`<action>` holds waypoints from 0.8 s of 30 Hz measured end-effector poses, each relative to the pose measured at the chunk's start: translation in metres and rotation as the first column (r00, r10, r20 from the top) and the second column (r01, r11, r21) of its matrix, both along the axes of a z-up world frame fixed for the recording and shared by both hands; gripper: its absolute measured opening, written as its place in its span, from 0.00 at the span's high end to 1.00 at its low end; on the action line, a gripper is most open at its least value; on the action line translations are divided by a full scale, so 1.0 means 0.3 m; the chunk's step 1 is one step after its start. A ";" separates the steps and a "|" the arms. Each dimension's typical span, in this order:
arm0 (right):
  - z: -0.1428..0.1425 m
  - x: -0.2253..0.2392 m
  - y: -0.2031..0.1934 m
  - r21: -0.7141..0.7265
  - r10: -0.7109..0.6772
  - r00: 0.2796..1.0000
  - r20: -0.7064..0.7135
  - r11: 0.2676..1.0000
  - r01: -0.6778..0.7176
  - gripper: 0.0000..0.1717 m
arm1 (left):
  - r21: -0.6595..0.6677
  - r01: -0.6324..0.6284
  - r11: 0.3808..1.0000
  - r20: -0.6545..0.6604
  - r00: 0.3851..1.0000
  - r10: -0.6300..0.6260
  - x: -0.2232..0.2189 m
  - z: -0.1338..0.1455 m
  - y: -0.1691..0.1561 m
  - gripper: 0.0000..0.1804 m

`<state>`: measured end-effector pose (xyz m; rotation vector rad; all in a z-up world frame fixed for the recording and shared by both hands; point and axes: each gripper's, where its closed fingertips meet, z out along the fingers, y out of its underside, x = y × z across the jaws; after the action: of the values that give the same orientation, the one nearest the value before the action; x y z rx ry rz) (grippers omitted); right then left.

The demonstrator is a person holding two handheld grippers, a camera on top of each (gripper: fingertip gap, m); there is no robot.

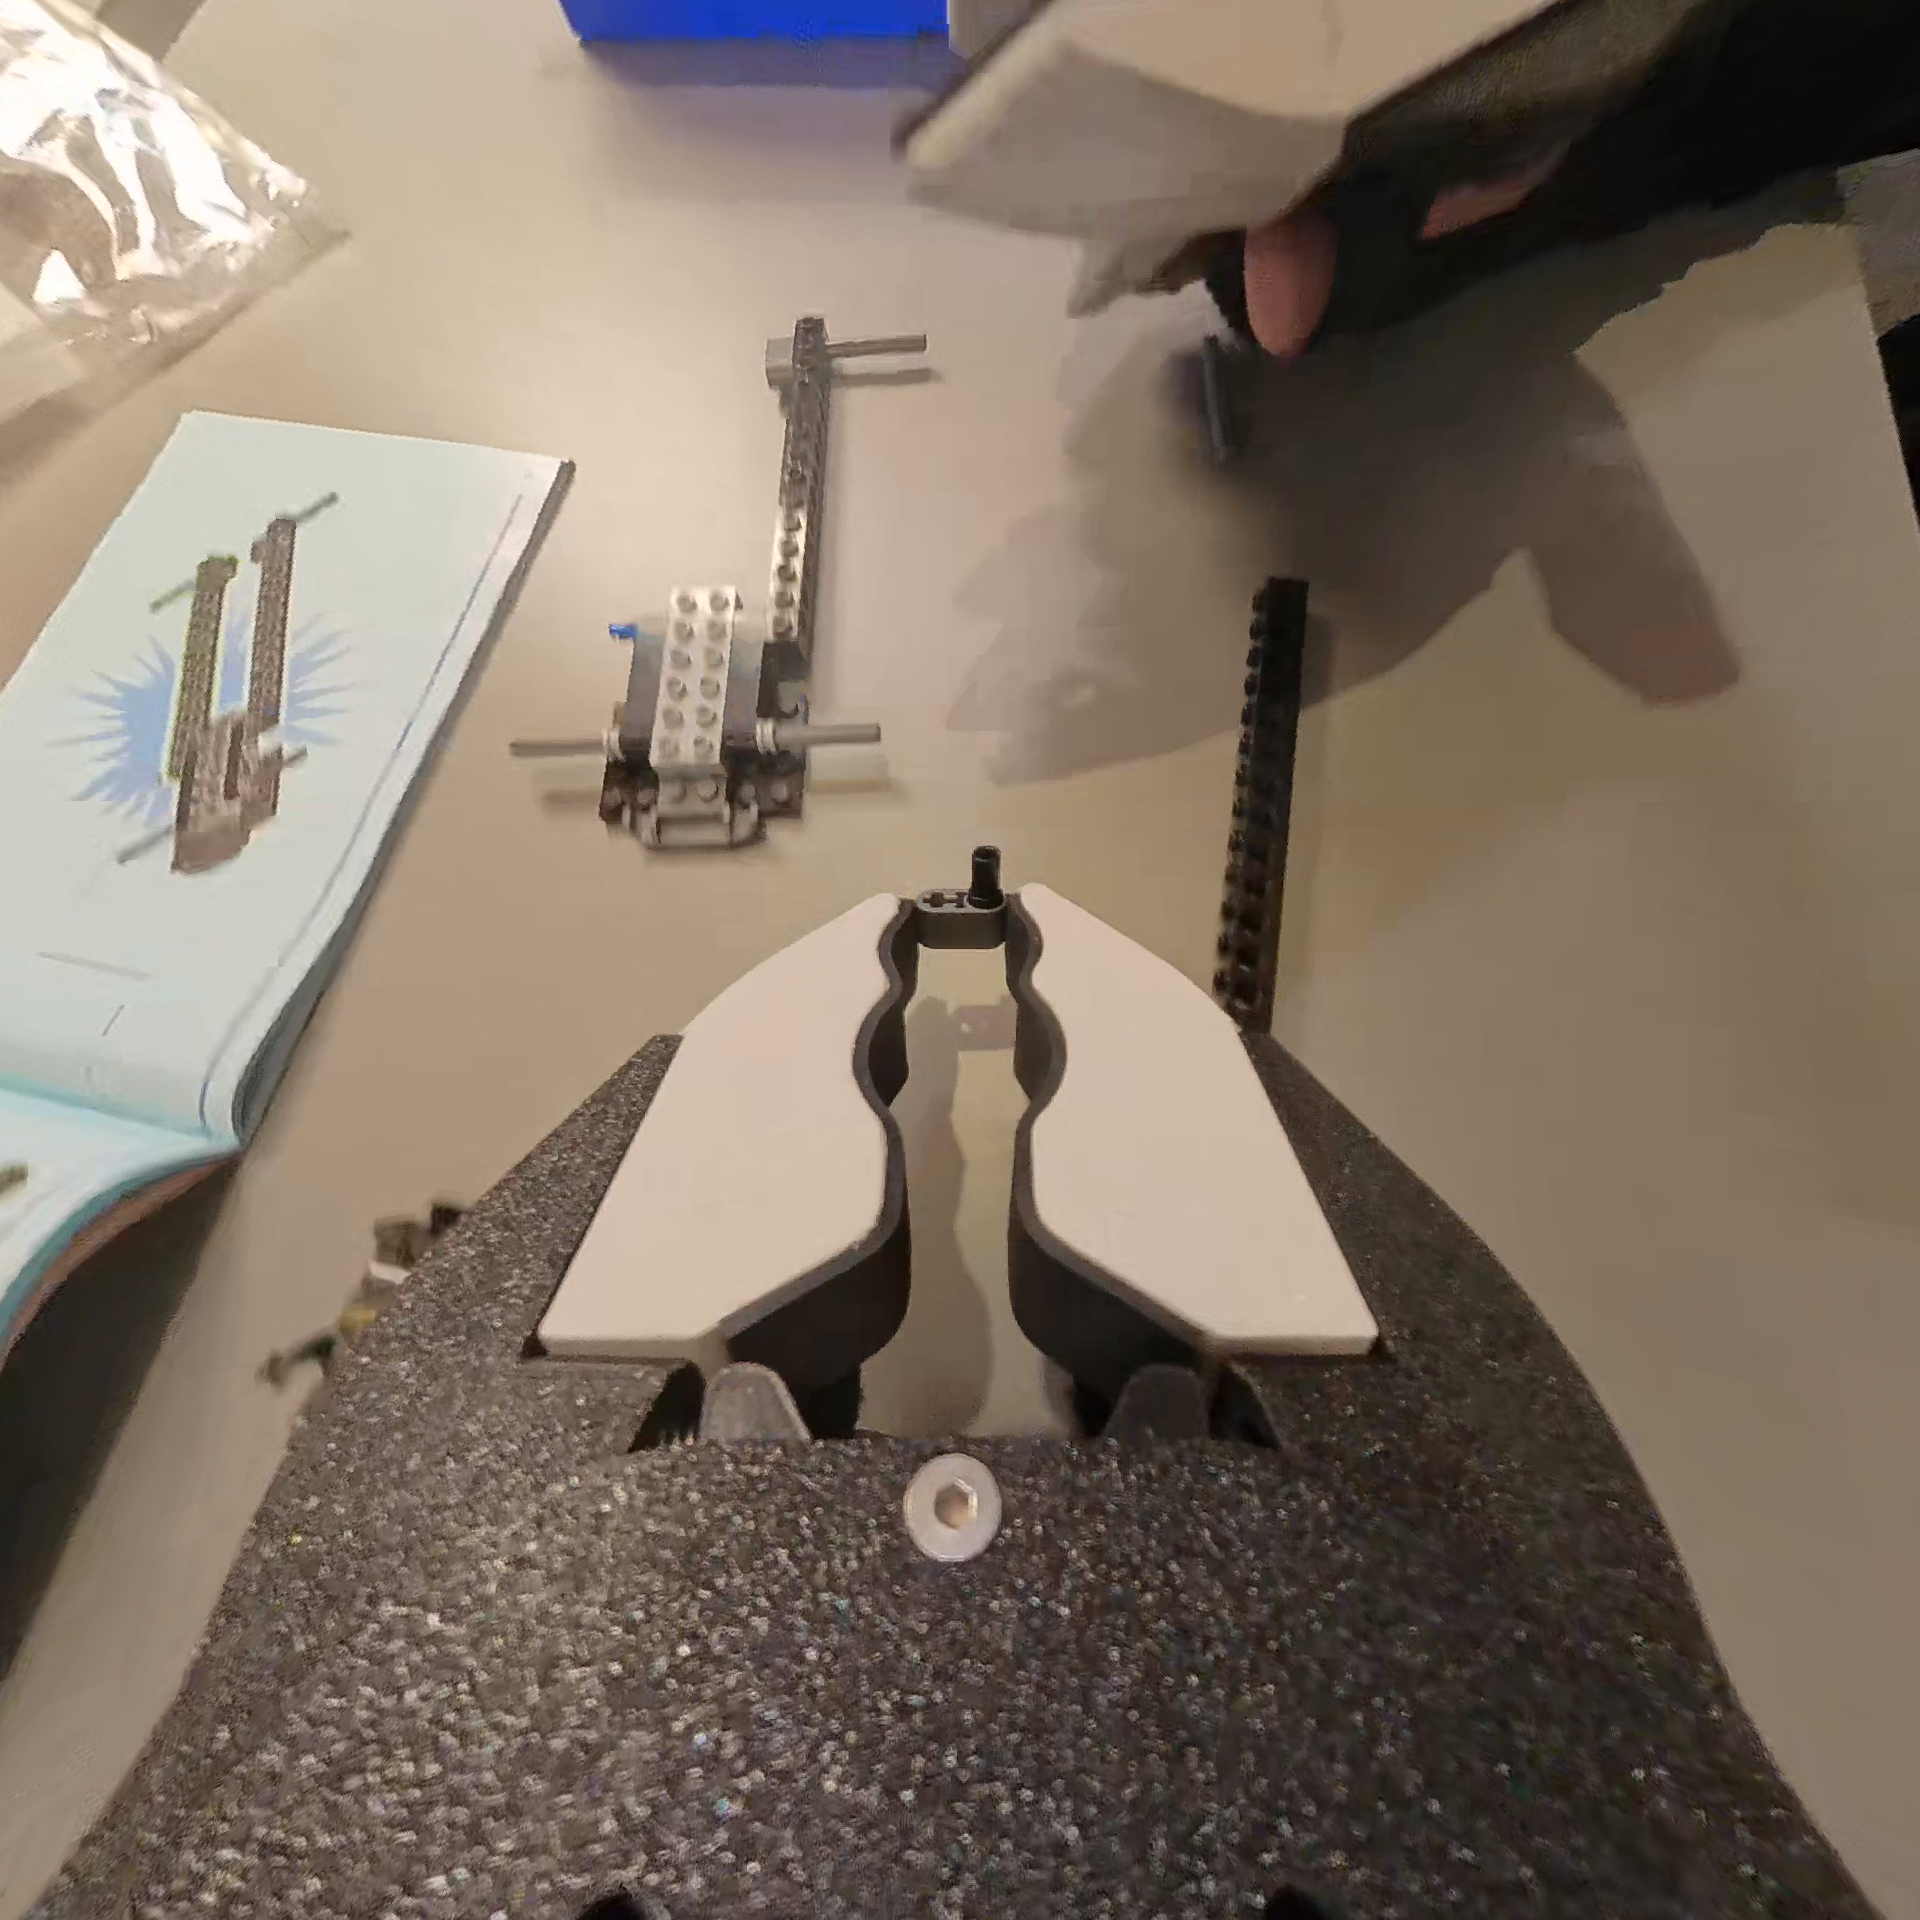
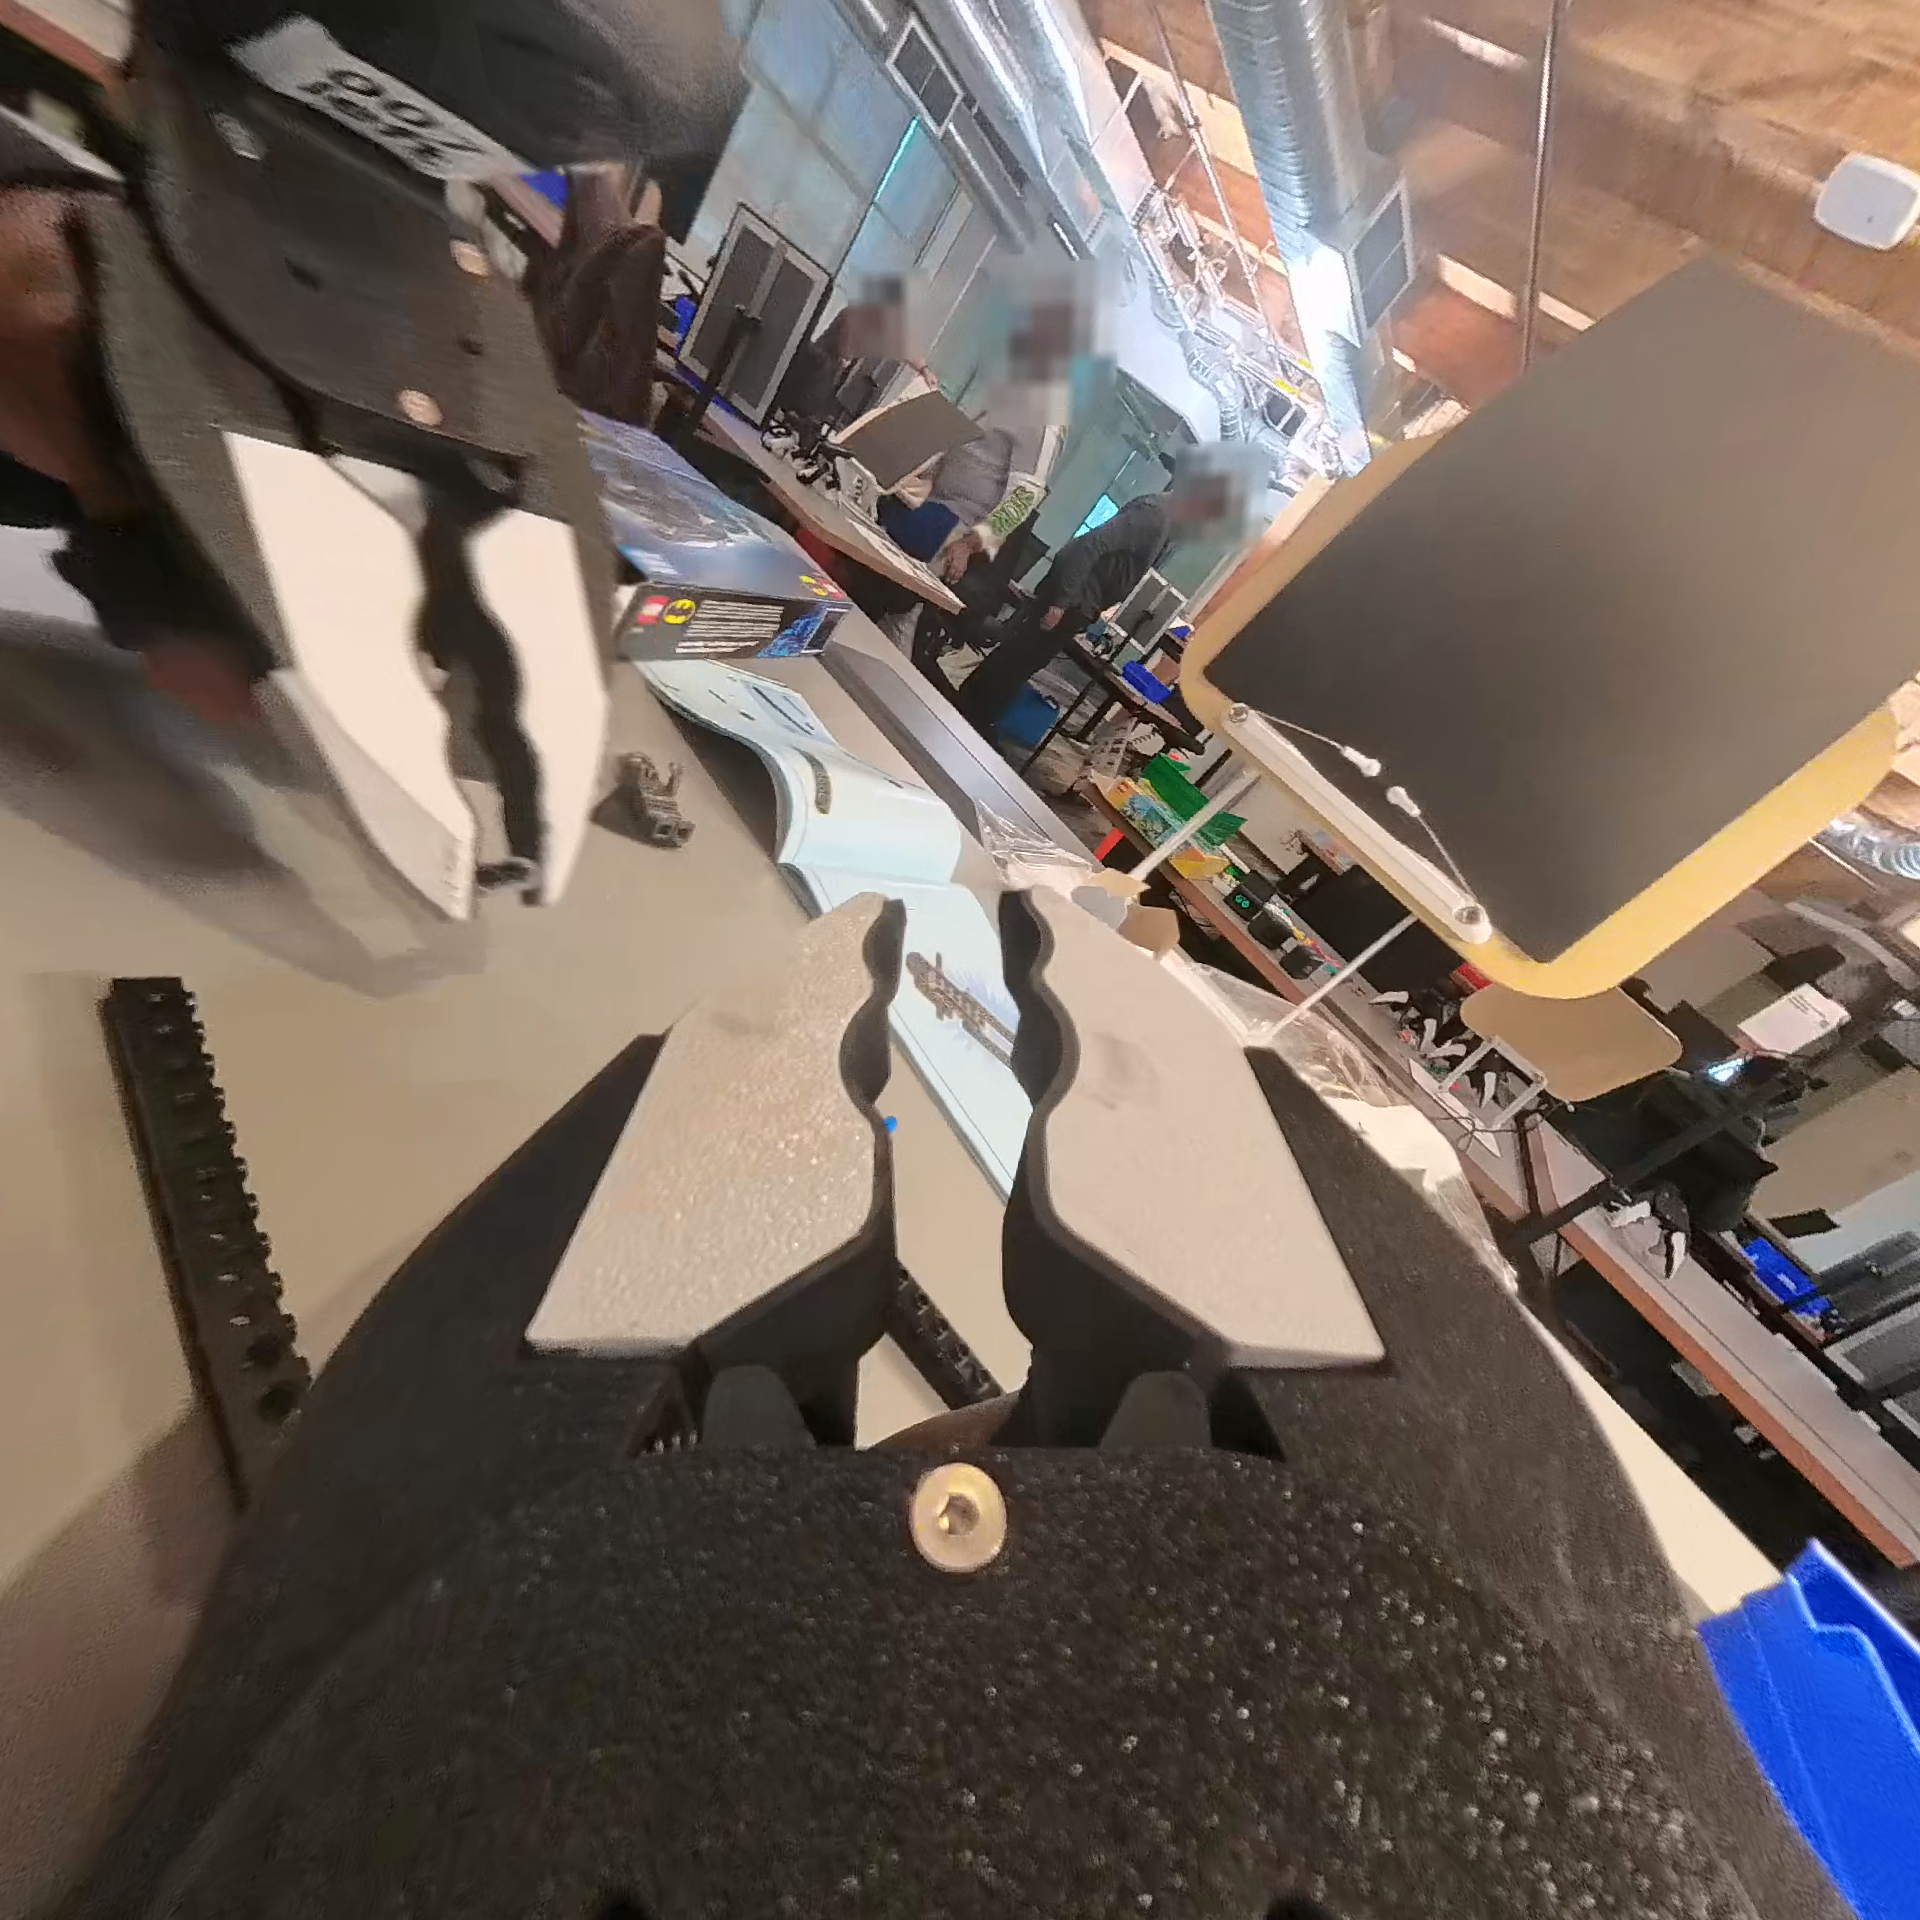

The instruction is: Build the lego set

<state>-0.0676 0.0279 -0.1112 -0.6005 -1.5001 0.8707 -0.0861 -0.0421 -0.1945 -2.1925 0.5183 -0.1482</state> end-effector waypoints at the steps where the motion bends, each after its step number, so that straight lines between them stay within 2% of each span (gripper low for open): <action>1: 0.007 0.004 0.008 -0.012 -0.009 1.000 -0.001 1.000 0.009 0.89 | -0.006 -0.024 1.000 0.004 1.000 0.024 -0.003 -0.006 -0.026 0.91; 4: 0.025 0.026 0.031 -0.064 -0.018 1.000 0.002 0.998 0.019 0.89 | -0.024 -0.088 0.996 0.030 0.996 0.089 -0.008 -0.030 -0.107 0.91; 8: 0.015 0.058 0.083 -0.081 -0.063 0.997 0.042 0.994 0.066 0.89 | -0.072 -0.114 0.991 0.020 0.993 0.116 -0.002 -0.068 -0.180 0.92; 13: -0.064 0.126 0.142 -0.077 -0.107 0.964 0.242 0.989 0.129 0.89 | -0.134 -0.098 0.986 -0.018 0.995 0.096 0.011 -0.104 -0.195 0.91; 17: -0.166 0.218 0.170 0.011 -0.161 0.883 0.440 0.985 0.174 0.89 | -0.138 -0.087 0.987 -0.012 0.996 0.087 0.024 -0.104 -0.195 0.91; 20: -0.200 0.275 0.166 0.045 -0.169 0.821 0.546 0.984 0.172 0.89 | -0.142 -0.088 0.986 -0.010 0.996 0.087 0.025 -0.104 -0.195 0.91; 24: -0.265 0.332 0.148 -0.003 -0.097 0.696 0.712 0.990 0.142 0.88 | -0.155 -0.089 0.984 -0.008 0.996 0.089 0.025 -0.103 -0.194 0.91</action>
<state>0.0320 0.0722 -0.1907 -1.1627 -2.1045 0.5924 -0.0784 -0.1002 -0.2255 -2.3630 0.4198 -0.1433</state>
